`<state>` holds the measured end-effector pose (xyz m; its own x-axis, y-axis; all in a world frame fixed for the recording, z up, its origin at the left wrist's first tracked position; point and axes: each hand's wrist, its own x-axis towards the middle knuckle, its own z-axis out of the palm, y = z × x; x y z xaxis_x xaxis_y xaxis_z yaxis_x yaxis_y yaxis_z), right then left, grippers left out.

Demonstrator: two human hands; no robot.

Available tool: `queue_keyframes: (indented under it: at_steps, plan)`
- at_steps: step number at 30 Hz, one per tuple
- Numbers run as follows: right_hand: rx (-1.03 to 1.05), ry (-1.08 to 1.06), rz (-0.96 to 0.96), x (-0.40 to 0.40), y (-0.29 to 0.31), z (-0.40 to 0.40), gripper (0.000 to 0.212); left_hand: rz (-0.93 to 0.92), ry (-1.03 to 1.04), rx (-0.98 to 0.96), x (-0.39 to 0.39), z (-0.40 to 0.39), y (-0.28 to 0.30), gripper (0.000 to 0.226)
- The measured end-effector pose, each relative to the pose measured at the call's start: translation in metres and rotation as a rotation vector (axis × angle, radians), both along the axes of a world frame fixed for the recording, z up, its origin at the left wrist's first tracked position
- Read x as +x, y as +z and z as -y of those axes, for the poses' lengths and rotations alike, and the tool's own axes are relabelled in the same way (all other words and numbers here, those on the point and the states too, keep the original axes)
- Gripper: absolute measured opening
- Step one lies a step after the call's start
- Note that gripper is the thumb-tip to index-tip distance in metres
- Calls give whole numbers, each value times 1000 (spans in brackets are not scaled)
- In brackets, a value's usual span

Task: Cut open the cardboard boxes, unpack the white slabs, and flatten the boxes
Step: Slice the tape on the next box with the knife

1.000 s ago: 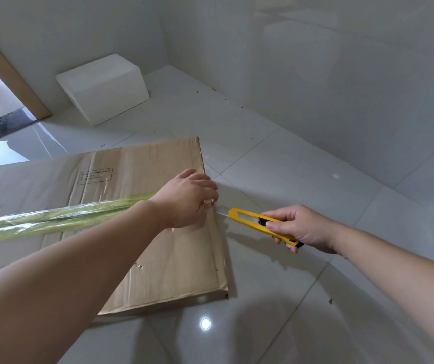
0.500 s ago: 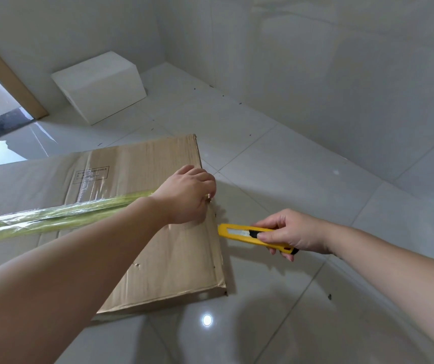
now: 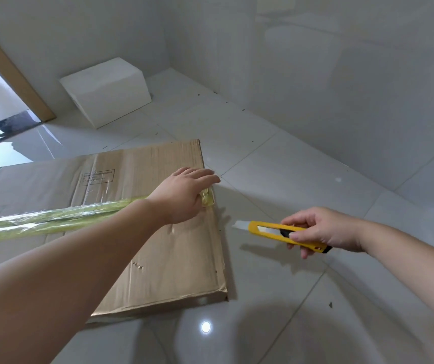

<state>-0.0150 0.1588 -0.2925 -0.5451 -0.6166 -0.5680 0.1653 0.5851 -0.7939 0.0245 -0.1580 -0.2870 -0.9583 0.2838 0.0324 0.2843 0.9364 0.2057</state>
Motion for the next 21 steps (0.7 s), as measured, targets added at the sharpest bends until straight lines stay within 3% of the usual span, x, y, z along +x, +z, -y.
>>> queue_keyframes:
  at_steps: [2,6,12,16,21]
  plan:
    - [10,-130,-76,2,-3,10,20,-55,74,1,2,9,5,55]
    - [36,-164,-294,19,-11,53,20,-137,211,14,5,26,15,47]
    - [140,82,-779,39,-3,106,46,-233,426,41,24,67,30,39]
    - [169,175,-853,47,3,141,34,-208,578,22,56,107,30,36]
    - [232,382,-913,82,7,189,49,-24,674,-124,119,158,21,37]
